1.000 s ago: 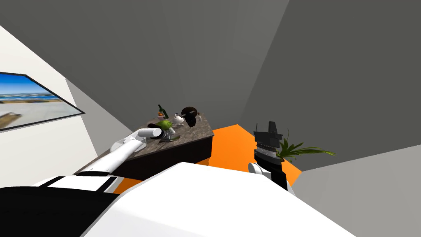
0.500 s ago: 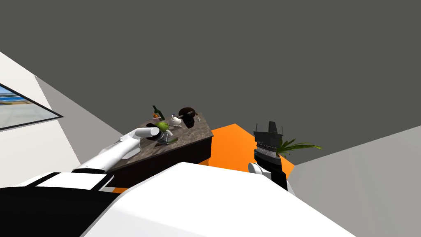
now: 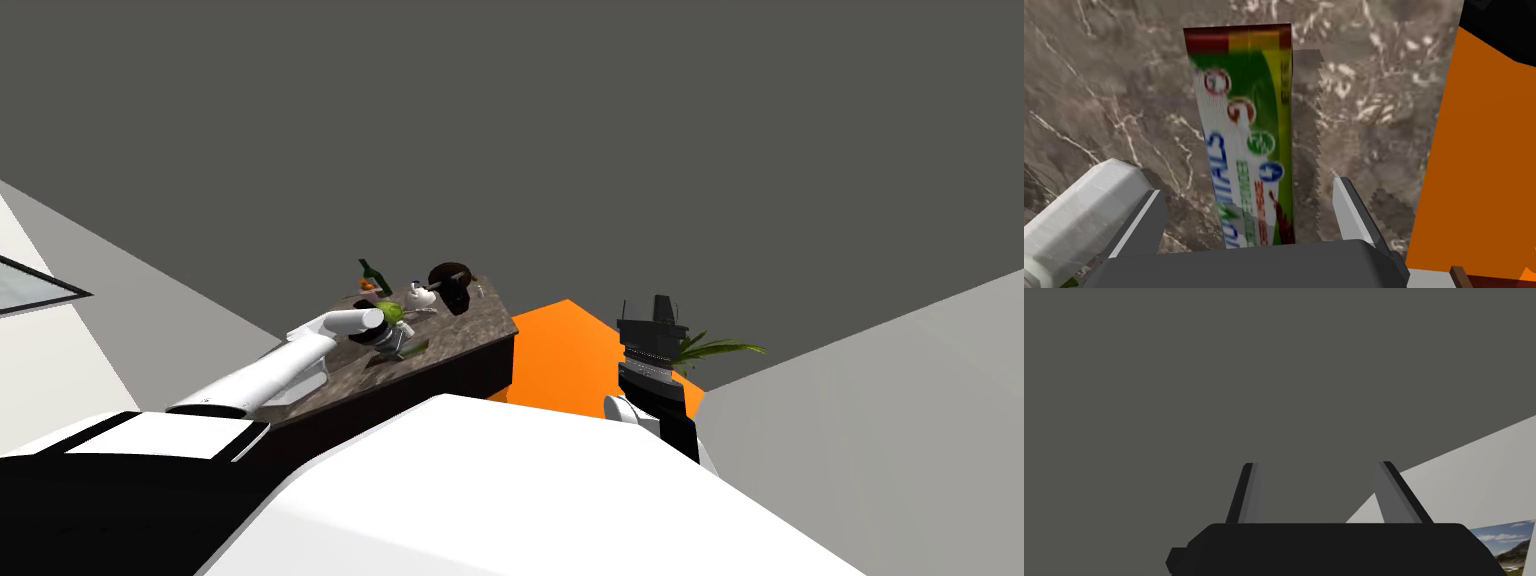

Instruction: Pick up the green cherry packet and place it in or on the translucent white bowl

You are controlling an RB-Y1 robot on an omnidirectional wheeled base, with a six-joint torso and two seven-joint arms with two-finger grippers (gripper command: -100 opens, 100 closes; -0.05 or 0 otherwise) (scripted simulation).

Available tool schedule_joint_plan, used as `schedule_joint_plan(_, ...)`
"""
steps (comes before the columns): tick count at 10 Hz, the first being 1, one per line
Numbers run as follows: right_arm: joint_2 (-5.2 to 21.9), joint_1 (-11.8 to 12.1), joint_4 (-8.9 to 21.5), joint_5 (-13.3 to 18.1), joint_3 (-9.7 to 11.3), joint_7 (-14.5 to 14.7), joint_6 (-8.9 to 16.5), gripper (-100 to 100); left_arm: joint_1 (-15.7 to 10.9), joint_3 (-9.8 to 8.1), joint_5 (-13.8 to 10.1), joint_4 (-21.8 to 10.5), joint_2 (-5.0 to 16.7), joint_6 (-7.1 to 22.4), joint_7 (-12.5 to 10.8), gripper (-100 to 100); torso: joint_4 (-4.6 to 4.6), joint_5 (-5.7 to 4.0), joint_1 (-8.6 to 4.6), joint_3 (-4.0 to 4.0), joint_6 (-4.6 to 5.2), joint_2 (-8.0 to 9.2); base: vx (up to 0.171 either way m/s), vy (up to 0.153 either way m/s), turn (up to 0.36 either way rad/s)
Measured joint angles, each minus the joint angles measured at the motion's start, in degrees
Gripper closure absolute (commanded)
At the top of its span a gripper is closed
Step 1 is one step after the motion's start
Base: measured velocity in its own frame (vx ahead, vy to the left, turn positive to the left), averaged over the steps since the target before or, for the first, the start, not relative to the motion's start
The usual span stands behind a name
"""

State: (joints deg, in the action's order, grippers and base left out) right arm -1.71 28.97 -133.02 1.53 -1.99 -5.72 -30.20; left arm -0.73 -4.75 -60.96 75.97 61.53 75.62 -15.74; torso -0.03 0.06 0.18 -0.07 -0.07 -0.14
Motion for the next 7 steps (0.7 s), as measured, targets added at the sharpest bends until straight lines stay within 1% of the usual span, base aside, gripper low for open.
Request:
schedule_joint_plan(1,0.00,0.00,0.00,0.00,0.00,0.00,0.00,0,-0.15,0.36,-1.00,-1.08,0.82,1.43,0.15,-100,0.00,0.00,0.02,0.01,0.02,0.01,0.031,0.061,-0.174)
schedule_joint_plan(2,0.00,0.00,0.00,0.00,0.00,0.00,0.00,0,0.10,0.89,-2.04,-1.76,1.63,3.02,-0.11,-100,0.00,0.01,0.05,-0.01,0.03,-0.02,0.022,0.051,-0.058)
schedule_joint_plan(4,0.00,0.00,0.00,0.00,0.00,0.00,0.00,0,-0.15,1.76,-3.05,-2.66,2.47,5.47,-0.72,-100,0.00,0.00,0.00,0.01,0.01,0.01,0.024,0.042,-0.092)
schedule_joint_plan(6,0.00,0.00,0.00,0.00,0.00,0.00,0.00,0,0.03,2.45,-4.61,-4.24,3.69,7.94,-0.67,-100,0.00,0.00,-0.01,-0.01,0.00,-0.02,0.021,0.032,-0.055)
schedule_joint_plan(7,0.00,0.00,0.00,0.00,0.00,0.00,0.00,0,0.05,2.46,-4.70,-4.29,3.76,8.21,-0.67,0,0.01,-0.01,-0.09,0.01,-0.01,0.03,0.000,0.000,0.000)
